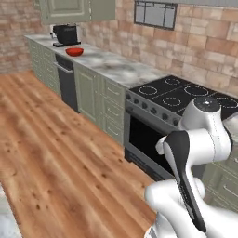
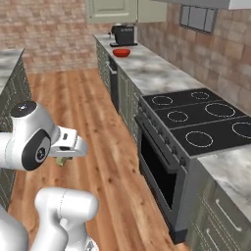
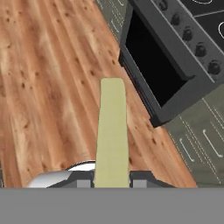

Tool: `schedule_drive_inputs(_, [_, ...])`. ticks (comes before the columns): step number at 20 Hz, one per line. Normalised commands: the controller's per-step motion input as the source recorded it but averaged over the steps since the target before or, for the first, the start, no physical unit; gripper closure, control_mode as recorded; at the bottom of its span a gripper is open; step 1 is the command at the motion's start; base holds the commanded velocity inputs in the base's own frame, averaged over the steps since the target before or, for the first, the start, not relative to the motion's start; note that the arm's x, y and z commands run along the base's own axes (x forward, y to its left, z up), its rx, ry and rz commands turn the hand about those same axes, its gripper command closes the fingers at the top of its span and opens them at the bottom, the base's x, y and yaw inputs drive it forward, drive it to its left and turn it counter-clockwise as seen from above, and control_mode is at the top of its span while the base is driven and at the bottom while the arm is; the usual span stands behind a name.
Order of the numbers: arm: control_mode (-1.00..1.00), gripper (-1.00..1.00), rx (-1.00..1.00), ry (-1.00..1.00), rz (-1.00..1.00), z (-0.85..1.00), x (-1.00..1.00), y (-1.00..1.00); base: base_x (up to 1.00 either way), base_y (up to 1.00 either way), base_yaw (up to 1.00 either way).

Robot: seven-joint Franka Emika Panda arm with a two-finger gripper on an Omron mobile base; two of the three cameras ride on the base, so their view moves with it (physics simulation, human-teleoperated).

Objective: Pick the egg and butter from the fridge and place them by the bowl for mixing.

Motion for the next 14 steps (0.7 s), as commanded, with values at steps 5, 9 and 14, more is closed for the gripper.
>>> schedule_drive_inputs(5, [1.0, 1.0, 0.0, 0.0, 0.0, 0.0, 0.0, 0.0, 0.89, 0.32, 0.04])
schedule_drive_inputs(9, [1.0, 1.0, 0.0, 0.0, 0.0, 0.0, 0.0, 0.0, 0.87, 0.33, 0.05])
schedule_drive_inputs(14, [1.0, 1.0, 0.0, 0.0, 0.0, 0.0, 0.0, 0.0, 0.85, 0.32, 0.07])
